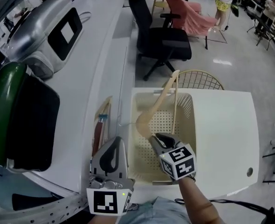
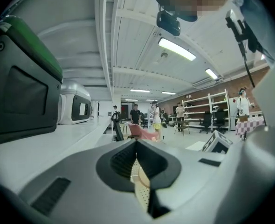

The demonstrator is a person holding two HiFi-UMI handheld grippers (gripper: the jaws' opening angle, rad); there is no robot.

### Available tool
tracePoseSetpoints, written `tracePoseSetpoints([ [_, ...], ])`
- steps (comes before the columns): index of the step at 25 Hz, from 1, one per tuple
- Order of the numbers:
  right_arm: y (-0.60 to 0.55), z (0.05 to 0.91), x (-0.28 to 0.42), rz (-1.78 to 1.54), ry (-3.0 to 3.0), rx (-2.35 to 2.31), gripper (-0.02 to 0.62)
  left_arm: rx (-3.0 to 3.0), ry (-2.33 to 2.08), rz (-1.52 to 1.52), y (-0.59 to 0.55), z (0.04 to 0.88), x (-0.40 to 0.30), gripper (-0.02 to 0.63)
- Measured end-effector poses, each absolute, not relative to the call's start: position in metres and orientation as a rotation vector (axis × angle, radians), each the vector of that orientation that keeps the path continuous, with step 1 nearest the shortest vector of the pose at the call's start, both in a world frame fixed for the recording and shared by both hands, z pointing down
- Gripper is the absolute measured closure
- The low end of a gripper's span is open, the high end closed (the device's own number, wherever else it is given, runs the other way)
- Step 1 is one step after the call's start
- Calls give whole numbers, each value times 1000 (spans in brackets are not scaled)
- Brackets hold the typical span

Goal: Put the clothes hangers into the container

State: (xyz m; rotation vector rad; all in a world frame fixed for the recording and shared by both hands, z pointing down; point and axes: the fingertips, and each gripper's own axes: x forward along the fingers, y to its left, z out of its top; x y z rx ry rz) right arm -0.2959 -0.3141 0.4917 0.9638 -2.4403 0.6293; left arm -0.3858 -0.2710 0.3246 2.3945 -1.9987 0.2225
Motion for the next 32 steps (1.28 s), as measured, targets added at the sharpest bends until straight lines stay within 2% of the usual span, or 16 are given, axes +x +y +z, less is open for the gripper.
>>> tracePoseSetpoints([
  [9, -312, 473, -296, 568, -2499, 977, 534, 2378, -2027, 228, -263, 322, -385, 595],
  [19, -284, 342, -277, 286, -2749, 1109, 548, 2473, -2090, 99, -234, 270, -367, 594],
  [24, -263, 279, -260, 80, -2829, 1226, 565, 2500, -2075, 128, -227, 256, -356, 594],
  [32, -250, 262, -234, -53, -2797, 1358, 583, 2534, -2097, 43, -227, 240, -346, 595],
])
